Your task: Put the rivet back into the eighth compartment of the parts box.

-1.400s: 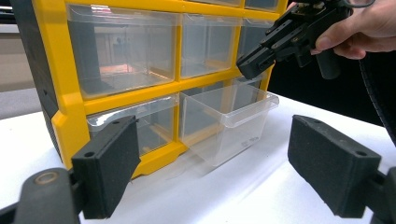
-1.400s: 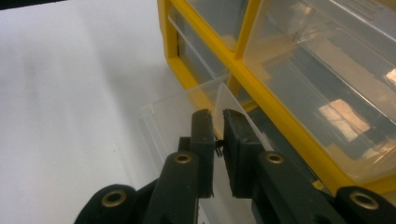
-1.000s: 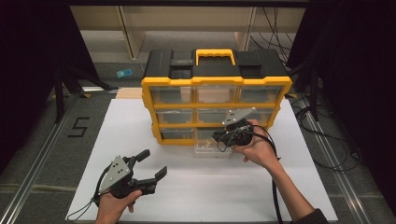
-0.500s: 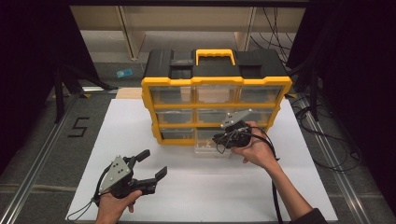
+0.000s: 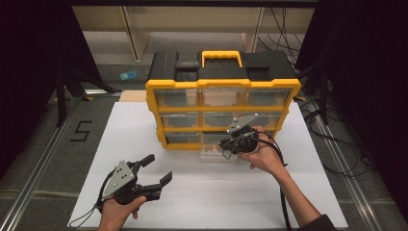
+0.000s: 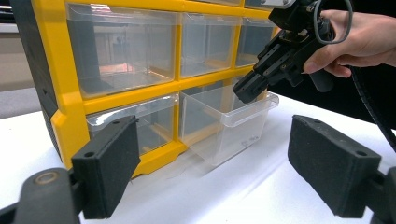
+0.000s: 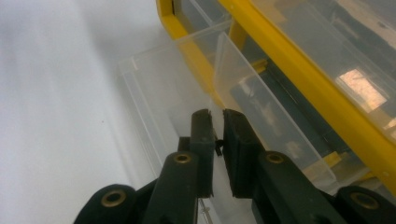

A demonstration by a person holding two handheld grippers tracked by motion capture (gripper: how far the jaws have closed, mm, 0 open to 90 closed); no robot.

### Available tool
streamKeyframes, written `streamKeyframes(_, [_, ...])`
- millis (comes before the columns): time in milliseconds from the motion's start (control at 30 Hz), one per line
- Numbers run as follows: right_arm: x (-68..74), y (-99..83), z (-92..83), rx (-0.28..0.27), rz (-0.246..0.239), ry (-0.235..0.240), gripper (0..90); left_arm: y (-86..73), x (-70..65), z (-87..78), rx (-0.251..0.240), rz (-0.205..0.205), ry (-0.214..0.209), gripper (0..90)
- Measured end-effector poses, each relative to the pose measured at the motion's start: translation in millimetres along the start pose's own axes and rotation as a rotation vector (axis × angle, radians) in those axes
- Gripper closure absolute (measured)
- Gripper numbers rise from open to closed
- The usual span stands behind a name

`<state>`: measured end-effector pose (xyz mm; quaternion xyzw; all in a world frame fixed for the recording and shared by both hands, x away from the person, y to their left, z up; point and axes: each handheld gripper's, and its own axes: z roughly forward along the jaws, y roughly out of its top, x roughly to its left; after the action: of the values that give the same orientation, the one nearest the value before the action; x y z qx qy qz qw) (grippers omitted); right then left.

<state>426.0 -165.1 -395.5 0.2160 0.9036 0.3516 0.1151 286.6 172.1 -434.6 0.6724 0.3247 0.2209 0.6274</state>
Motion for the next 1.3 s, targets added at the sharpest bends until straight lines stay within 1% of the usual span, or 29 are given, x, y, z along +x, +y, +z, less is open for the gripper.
streamKeyframes(67, [0.0, -0.4, 2.2, -0.008, -0.007, 0.002, 82.7, 0.0, 0.0, 0.0, 0.0, 0.0, 0.0, 16.8])
streamKeyframes(100, [0.9, -0.9, 1.7, 0.003, 0.012, -0.009, 82.6, 0.0, 0.0, 0.0, 0.001, -0.001, 0.0, 16.8])
streamKeyframes(200, [0.5, -1.6, 1.4, 0.008, 0.012, -0.01, 82.5, -0.1, -0.1, 0.0, 0.001, -0.001, -0.001, 16.8])
streamKeyframes(233, [0.2, -2.3, 1.8, 0.008, 0.01, -0.019, 82.4, 0.0, -0.1, 0.0, 0.001, 0.0, -0.001, 16.8])
streamKeyframes(267, [-1.1, -2.7, 2.3, 0.002, -0.002, -0.009, 82.3, -0.1, -0.1, 0.0, 0.001, 0.0, -0.001, 16.8])
streamKeyframes(333, [-1.3, -3.0, 2.4, 0.004, -0.002, -0.003, 82.2, -0.1, 0.0, 0.0, 0.0, 0.0, -0.001, 16.8])
streamKeyframes(367, [-0.5, -3.4, 2.1, 0.023, 0.012, -0.014, 80.9, -0.1, 0.1, 0.0, 0.001, -0.001, -0.001, 16.8])
streamKeyframes(400, [-0.3, -3.4, 2.0, 0.03, 0.013, -0.011, 79.8, -0.1, 0.1, 0.0, 0.001, -0.001, 0.0, 16.8])
streamKeyframes(433, [0.5, -3.7, 2.9, 0.024, 0.017, -0.021, 78.6, -0.1, 0.0, 0.0, 0.001, -0.001, -0.001, 16.8])
streamKeyframes(500, [0.3, -3.2, 1.6, 0.036, 0.015, -0.015, 76.0, -0.1, 0.0, 0.0, 0.0, 0.0, -0.001, 16.8])
streamKeyframes(567, [0.7, -2.9, 1.2, 0.032, 0.012, -0.012, 74.8, -0.1, 0.0, -0.1, 0.0, 0.0, -0.001, 16.8])
streamKeyframes(600, [2.6, -2.2, -2.1, 0.029, 0.006, -0.032, 71.7, -0.1, 0.0, -0.1, 0.001, 0.0, 0.0, 16.8])
streamKeyframes(633, [2.6, -2.2, -2.1, 0.029, 0.006, -0.032, 71.7, -0.1, 0.1, -0.1, 0.002, -0.001, 0.0, 16.8])
streamKeyframes(667, [2.4, -1.7, -2.0, 0.016, -0.012, -0.025, 69.2, -0.2, 0.1, 0.0, 0.001, -0.001, 0.0, 16.8])
streamKeyframes(700, [3.6, -0.5, -3.3, -0.014, -0.016, -0.046, 63.3, -0.2, 0.0, 0.0, 0.002, -0.001, 0.0, 16.8])
streamKeyframes(767, [4.4, 0.0, -4.7, -0.012, -0.013, -0.047, 61.8, -0.2, -0.1, 0.1, 0.001, 0.0, -0.001, 16.8])
streamKeyframes(800, [4.2, 1.0, -6.3, -0.009, -0.019, -0.046, 59.2, -0.2, -0.2, 0.0, 0.001, 0.0, 0.0, 16.8])
streamKeyframes(833, [7.1, 2.7, -9.3, -0.038, -0.009, -0.06, 53.6, -0.2, -0.1, 0.0, 0.001, 0.0, 0.0, 16.7])
streamKeyframes(900, [9.7, 4.7, -11.9, -0.056, -0.003, -0.054, 49.0, -0.3, 0.1, 0.0, 0.002, 0.0, 0.0, 16.7])
streamKeyframes(933, [10.6, 5.8, -13.2, -0.068, -0.005, -0.063, 47.1, 0.0, -0.2, -0.6, 0.01, 0.001, 0.007, 16.7])
streamKeyframes(967, [12.1, 6.9, -14.6, -0.078, 0.006, -0.059, 45.9, 0.0, -0.2, -0.6, 0.01, 0.001, 0.007, 16.8])
streamKeyframes(1033, [13.9, 9.0, -18.7, -0.095, 0.006, -0.038, 43.6, -0.3, -0.1, 0.0, 0.003, 0.0, 0.001, 16.8])
streamKeyframes(1067, [15.7, 9.6, -20.3, -0.109, 0.011, -0.033, 42.4, 0.0, -0.3, -0.6, 0.011, 0.001, 0.007, 16.8])
streamKeyframes(1133, [19.6, 10.2, -23.3, -0.128, 0.01, -0.022, 39.9, -0.1, -0.2, -0.5, 0.01, 0.002, 0.006, 16.8])
streamKeyframes(1200, [24.6, 8.9, -26.8, -0.131, 0.0, -0.023, 38.7, -0.3, 0.0, 0.0, 0.003, -0.001, 0.001, 16.8])
streamKeyframes(1267, [26.7, 8.0, -28.1, -0.141, 0.001, -0.024, 38.4, -0.1, -0.2, -0.4, 0.008, 0.001, 0.005, 16.7])
streamKeyframes(1300, [29.2, 6.4, -30.4, -0.16, 0.017, -0.007, 37.5, -0.1, -0.5, -0.3, 0.01, 0.003, 0.006, 16.8])
